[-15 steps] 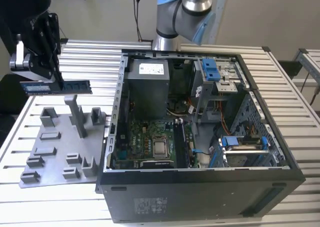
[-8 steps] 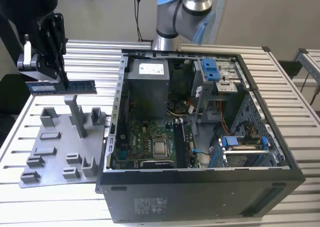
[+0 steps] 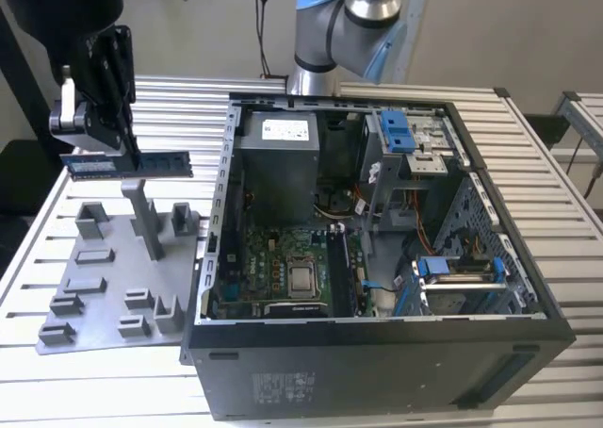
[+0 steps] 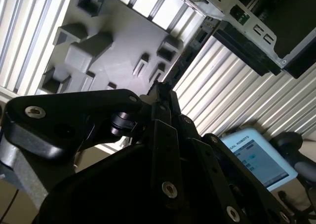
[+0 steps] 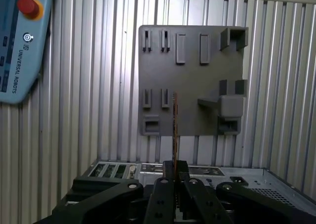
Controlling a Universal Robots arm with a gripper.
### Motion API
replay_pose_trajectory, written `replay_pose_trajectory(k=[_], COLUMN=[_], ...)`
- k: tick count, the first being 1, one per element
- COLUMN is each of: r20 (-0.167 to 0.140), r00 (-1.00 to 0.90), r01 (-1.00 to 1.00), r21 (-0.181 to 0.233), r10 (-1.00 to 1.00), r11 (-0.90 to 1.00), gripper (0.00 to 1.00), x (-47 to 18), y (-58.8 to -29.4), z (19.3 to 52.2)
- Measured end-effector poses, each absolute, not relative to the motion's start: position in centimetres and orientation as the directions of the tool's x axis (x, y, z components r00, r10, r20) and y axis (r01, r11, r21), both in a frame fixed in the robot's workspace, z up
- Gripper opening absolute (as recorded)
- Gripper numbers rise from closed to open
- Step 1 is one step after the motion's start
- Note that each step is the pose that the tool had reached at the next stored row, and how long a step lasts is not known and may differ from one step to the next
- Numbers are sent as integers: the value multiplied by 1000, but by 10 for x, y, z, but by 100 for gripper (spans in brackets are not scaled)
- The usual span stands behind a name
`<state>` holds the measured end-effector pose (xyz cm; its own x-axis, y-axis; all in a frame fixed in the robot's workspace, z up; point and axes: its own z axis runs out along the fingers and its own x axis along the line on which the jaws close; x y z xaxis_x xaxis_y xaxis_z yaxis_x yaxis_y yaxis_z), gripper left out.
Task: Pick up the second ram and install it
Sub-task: 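Pick up the second ram and move it above second insertion slot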
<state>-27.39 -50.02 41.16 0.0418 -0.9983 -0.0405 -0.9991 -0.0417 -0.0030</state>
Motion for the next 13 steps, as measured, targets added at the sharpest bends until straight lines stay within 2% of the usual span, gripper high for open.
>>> replay_pose_trajectory(k=[13], r20=[-40], r00=[42], r01=[-999], r21=[-3], r10=[-998], r11=[-42], gripper=[14], x=[-254], y=[-500], z=[412])
